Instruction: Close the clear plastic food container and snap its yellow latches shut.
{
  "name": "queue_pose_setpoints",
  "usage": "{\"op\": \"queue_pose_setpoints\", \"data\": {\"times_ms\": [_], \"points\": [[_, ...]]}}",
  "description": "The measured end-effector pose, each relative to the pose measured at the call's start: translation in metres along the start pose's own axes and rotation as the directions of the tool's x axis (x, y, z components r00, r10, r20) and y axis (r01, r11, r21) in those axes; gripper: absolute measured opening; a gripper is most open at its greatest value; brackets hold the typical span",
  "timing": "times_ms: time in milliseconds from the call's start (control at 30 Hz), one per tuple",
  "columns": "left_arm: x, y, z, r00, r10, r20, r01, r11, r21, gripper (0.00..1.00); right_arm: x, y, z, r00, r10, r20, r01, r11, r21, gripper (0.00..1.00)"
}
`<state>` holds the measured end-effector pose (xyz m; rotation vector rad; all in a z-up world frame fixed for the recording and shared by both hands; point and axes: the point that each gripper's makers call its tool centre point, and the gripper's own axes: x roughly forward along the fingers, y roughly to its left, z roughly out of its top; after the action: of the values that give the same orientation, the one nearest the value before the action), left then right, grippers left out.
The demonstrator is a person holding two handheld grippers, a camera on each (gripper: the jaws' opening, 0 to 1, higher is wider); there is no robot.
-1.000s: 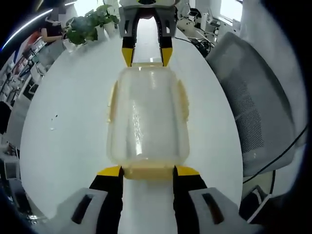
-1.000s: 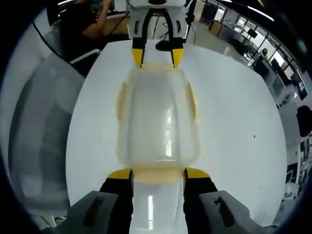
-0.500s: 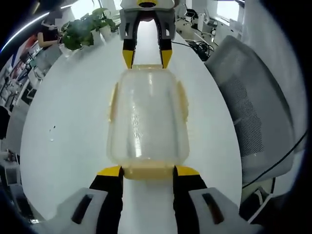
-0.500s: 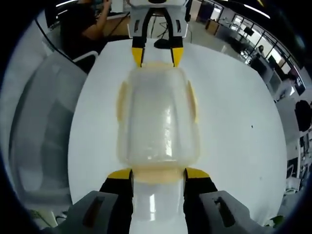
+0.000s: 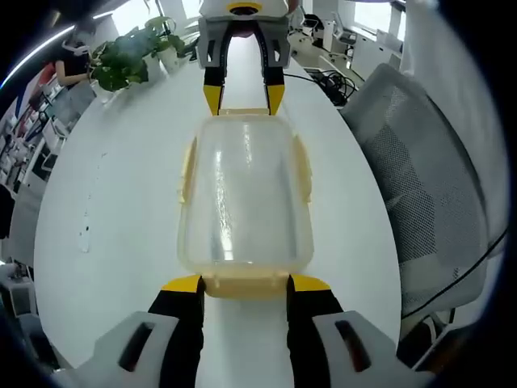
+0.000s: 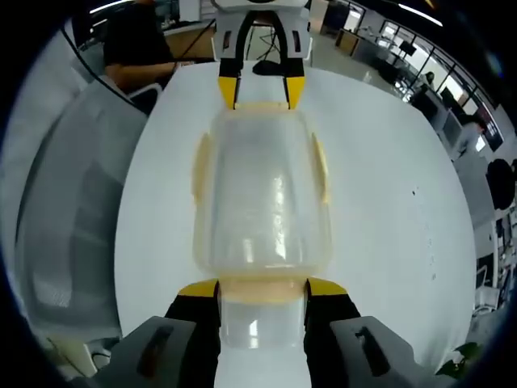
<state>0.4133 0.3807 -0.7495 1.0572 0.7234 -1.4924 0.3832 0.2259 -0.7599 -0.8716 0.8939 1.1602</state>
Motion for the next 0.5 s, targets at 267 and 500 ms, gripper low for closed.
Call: {"op": "queue_pose_setpoints", "data": {"times_ms": [267, 500], "points": [[0.004, 0.002, 0.010, 1.000, 0.000, 0.008, 0.000, 1.000, -0.006, 0.39, -0.005, -0.002, -0.011, 1.000, 0.001, -0.003, -0.001, 1.000, -0.006, 0.39], [0.010, 0.003, 0.019, 1.000, -0.003, 0.014, 0.003, 1.000, -0.009, 0.39, -0.006, -0.003, -0.022, 1.000, 0.002, -0.007, -0.002, 1.000, -0.007, 0.39]]}}
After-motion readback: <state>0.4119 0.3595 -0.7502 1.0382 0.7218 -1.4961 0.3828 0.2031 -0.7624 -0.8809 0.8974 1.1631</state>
